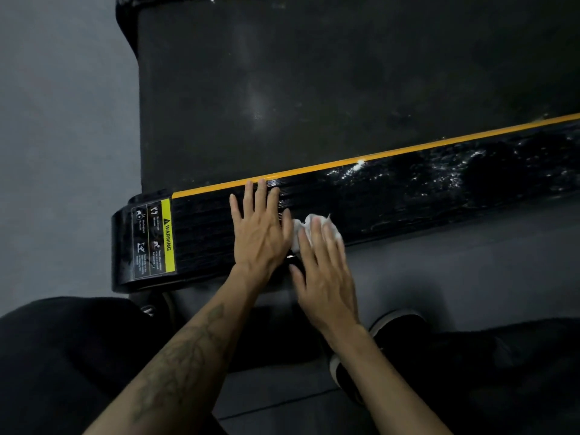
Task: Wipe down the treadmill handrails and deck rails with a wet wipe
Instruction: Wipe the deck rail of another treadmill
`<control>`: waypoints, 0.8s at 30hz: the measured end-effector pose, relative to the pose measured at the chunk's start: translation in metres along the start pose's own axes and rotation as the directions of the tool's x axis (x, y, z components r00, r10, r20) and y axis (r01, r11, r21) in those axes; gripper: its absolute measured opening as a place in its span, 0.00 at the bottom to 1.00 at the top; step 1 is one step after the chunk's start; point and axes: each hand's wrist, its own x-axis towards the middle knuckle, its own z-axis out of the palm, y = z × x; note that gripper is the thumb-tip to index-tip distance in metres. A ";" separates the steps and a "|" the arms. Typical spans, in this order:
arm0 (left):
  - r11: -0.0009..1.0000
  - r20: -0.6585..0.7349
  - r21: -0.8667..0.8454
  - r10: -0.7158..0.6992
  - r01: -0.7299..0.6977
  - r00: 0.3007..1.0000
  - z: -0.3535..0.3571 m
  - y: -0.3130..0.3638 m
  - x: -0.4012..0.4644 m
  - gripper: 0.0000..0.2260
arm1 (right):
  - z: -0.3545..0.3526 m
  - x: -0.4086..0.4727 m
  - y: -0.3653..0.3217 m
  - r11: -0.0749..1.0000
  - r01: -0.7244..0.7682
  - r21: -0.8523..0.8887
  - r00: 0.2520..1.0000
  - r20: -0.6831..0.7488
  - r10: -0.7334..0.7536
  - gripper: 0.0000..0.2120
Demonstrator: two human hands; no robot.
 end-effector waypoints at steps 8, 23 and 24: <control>0.999 -0.047 0.005 -0.052 0.053 0.998 0.006 0.012 0.000 0.23 | -0.012 0.002 0.031 0.978 -0.207 0.030 0.977 -0.053 0.208 0.33; 0.987 -0.089 -0.088 -0.146 0.138 0.985 0.010 0.042 0.006 0.17 | -0.015 0.006 0.044 0.997 -0.068 -0.029 0.997 0.022 0.069 0.35; 0.989 -0.077 -0.065 -0.139 0.134 0.987 0.011 0.043 0.006 0.18 | -0.014 0.006 0.046 0.999 -0.010 -0.041 0.999 0.046 0.012 0.35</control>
